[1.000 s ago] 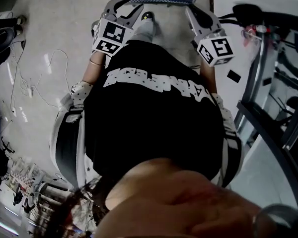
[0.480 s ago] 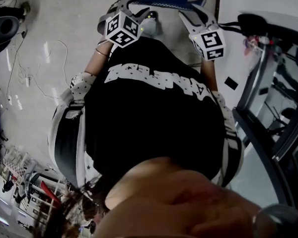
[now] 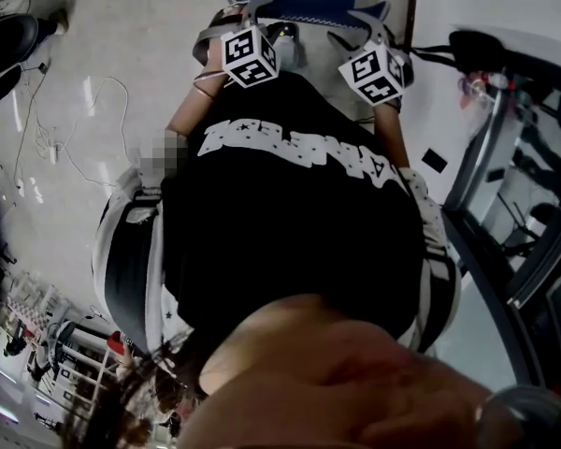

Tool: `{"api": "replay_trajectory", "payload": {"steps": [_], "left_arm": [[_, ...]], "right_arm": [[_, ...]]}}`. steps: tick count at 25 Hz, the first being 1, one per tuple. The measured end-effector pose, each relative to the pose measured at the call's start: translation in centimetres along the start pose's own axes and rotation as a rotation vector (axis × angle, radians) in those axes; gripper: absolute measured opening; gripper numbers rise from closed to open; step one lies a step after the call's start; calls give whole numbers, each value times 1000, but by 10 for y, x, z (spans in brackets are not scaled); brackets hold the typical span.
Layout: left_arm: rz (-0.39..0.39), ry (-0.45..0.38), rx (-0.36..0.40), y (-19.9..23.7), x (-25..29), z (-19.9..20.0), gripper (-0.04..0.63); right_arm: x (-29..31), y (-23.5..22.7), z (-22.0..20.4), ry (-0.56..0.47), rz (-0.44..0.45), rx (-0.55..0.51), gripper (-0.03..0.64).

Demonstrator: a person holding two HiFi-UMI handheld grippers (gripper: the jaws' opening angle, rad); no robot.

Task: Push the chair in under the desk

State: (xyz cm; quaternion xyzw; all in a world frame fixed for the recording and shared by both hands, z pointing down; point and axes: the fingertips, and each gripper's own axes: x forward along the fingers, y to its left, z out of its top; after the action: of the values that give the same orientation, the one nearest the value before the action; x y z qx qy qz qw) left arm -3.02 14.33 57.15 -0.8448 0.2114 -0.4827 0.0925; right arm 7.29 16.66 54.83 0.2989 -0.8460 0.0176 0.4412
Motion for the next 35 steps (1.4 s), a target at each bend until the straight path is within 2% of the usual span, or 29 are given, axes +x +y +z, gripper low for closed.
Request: {"api": "replay_trajectory", "payload": {"steps": [4,9,15,19,23,28,35], "left_arm": [[-25,28,9,-6,11,-7,240],[-8,43,21,-2,16,-10,238],[8,55,9,5,21,-9,238],[-9,59,-15,5,24,-9,230],[-3,61,26,4,27,-10,198],[-15,61,27,3,27,-7,192],[-11,77,34,10,33,-8,158]], "right_arm": [[14,0,-11,42,2,-11,230],[23,-4,-17,72,-12,-7,230],[28,-14,-26,107,-45,4,230],[31,-18,-26,119,-74,5,230],[31,-20,-26,123,-86,7,230],[30,-21,-27,132,-95,26,229],[37,-24,-24,136,-99,10,180]]}}
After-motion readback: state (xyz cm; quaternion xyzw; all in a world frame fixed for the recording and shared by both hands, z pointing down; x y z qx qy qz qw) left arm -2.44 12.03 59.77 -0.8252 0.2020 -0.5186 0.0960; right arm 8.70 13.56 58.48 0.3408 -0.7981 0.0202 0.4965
